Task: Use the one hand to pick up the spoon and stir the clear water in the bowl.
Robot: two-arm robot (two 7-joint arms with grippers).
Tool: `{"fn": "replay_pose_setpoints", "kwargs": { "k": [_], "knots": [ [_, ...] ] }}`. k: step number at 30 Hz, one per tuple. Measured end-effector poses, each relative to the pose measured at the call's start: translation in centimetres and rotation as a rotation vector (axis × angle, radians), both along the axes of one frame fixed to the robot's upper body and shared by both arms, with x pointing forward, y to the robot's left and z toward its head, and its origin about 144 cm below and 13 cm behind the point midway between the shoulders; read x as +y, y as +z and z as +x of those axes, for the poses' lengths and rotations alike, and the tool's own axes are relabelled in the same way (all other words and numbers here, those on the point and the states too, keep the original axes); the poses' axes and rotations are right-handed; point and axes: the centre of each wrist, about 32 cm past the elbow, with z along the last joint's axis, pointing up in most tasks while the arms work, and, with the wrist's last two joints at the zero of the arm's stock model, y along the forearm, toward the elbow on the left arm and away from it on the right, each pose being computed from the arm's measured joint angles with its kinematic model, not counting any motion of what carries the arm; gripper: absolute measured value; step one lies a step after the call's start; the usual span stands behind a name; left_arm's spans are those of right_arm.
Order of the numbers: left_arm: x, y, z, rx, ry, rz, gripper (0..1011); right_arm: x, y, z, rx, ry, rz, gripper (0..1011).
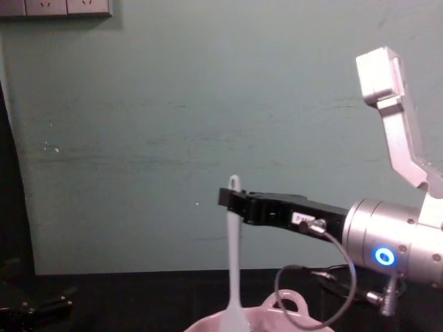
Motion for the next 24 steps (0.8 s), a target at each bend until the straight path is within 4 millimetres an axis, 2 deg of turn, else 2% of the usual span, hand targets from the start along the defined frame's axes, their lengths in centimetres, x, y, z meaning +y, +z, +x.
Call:
{"fn": "replay_pose_setpoints", "kwargs": {
  "k": [6, 13, 18, 24],
  "knots": [
    [0.0, 0.0, 0.0, 0.0, 0.0, 0.0, 1011, -2.1, 0.4, 0.7, -0.017, -0.07, 0.004, 110],
    [0.0, 0.0, 0.0, 0.0, 0.0, 0.0, 1011, -4.1, 0.5, -0.4, -0.022, -0.107, -0.005, 110],
    [0.0, 0.0, 0.0, 0.0, 0.0, 0.0, 1011, -4.4, 0.4, -1.6, -0.019, -0.105, -0.01, 110],
    [0.0, 0.0, 0.0, 0.0, 0.0, 0.0, 1011, -3.6, 0.1, -3.3, -0.016, -0.071, -0.002, 110]
  ]
}}
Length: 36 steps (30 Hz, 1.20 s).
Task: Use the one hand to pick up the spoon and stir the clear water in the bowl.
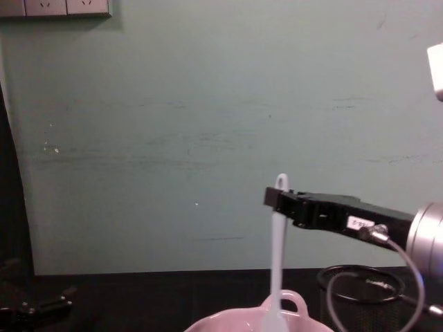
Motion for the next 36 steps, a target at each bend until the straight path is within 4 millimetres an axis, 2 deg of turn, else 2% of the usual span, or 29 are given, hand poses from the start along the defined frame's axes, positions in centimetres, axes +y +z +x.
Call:
{"fn": "replay_pose_setpoints", "kwargs": {
  "k": [9, 12, 20, 27, 36],
  "knots": [
    [0.0, 0.0, 0.0, 0.0, 0.0, 0.0, 1011, 3.0, -0.3, -1.1, 0.019, 0.102, 0.033, 110],
    [0.0, 0.0, 0.0, 0.0, 0.0, 0.0, 1011, 4.0, -0.3, -0.7, 0.024, 0.127, 0.035, 110],
    [0.0, 0.0, 0.0, 0.0, 0.0, 0.0, 1011, 4.9, -0.7, 1.2, 0.046, 0.139, 0.04, 110],
    [0.0, 0.0, 0.0, 0.0, 0.0, 0.0, 1011, 3.9, -0.9, 3.0, 0.046, 0.082, 0.039, 110],
    [0.0, 0.0, 0.0, 0.0, 0.0, 0.0, 1011, 0.1, -0.2, 3.1, 0.026, -0.027, 0.023, 110]
  ]
}}
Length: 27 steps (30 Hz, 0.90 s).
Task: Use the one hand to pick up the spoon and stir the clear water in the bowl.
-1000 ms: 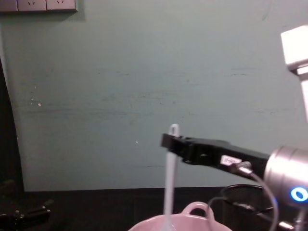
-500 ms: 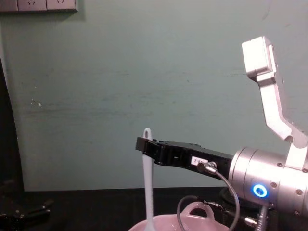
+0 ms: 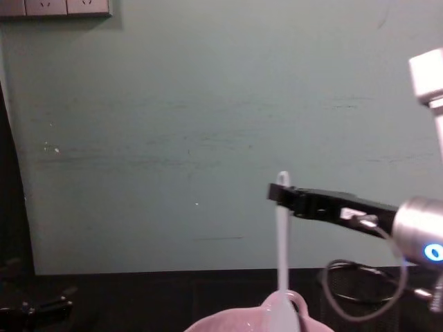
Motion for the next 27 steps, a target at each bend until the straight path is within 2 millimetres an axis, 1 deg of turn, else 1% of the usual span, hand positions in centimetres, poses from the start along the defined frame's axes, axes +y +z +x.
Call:
{"fn": "replay_pose_setpoints", "kwargs": {
  "k": [5, 10, 14, 17, 21, 23, 27],
  "knots": [
    [0.0, 0.0, 0.0, 0.0, 0.0, 0.0, 1011, -1.5, 0.5, -0.7, 0.001, -0.015, -0.014, 110],
    [0.0, 0.0, 0.0, 0.0, 0.0, 0.0, 1011, -1.6, 0.7, -1.5, 0.006, 0.002, -0.031, 110],
    [0.0, 0.0, 0.0, 0.0, 0.0, 0.0, 1011, -0.9, 0.7, -2.3, 0.01, 0.039, -0.038, 110],
    [0.0, 0.0, 0.0, 0.0, 0.0, 0.0, 1011, 0.0, 0.5, -2.9, 0.011, 0.075, -0.046, 110],
    [0.0, 0.0, 0.0, 0.0, 0.0, 0.0, 1011, 1.8, 0.5, -3.5, 0.004, 0.135, -0.063, 110],
    [0.0, 0.0, 0.0, 0.0, 0.0, 0.0, 1011, 2.8, 0.4, -3.6, 0.003, 0.164, -0.062, 110],
    [0.0, 0.0, 0.0, 0.0, 0.0, 0.0, 1011, 4.1, 0.4, -3.3, 0.002, 0.192, -0.058, 111]
  ]
}}
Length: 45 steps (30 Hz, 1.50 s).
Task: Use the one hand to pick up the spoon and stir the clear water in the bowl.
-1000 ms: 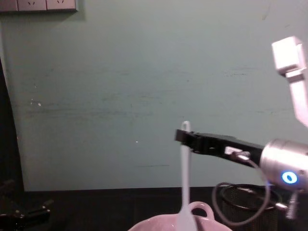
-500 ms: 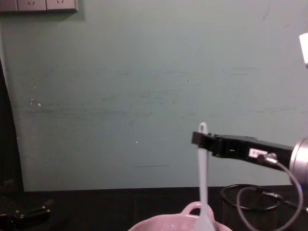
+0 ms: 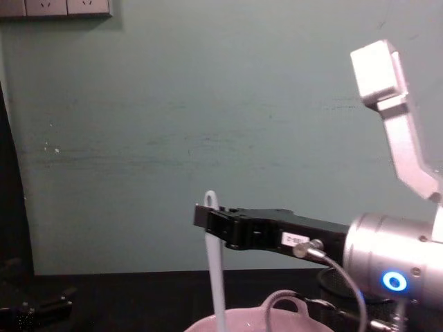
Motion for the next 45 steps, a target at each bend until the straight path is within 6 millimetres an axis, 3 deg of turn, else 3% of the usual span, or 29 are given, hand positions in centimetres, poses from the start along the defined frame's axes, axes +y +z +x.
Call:
{"fn": "replay_pose_setpoints", "kwargs": {
  "k": [11, 20, 32, 37, 45],
  "knots": [
    [0.0, 0.0, 0.0, 0.0, 0.0, 0.0, 1011, 1.0, -0.5, 1.9, 0.009, -0.008, 0.055, 110],
    [0.0, 0.0, 0.0, 0.0, 0.0, 0.0, 1011, -1.1, -1.4, 2.9, 0.031, -0.113, 0.095, 110],
    [0.0, 0.0, 0.0, 0.0, 0.0, 0.0, 1011, -5.2, -1.1, 1.2, 0.01, -0.212, 0.089, 110],
    [0.0, 0.0, 0.0, 0.0, 0.0, 0.0, 1011, -5.2, -1.0, 0.4, 0.005, -0.207, 0.087, 110],
    [0.0, 0.0, 0.0, 0.0, 0.0, 0.0, 1011, -3.2, -1.2, -0.9, 0.011, -0.132, 0.085, 110]
  ]
}}
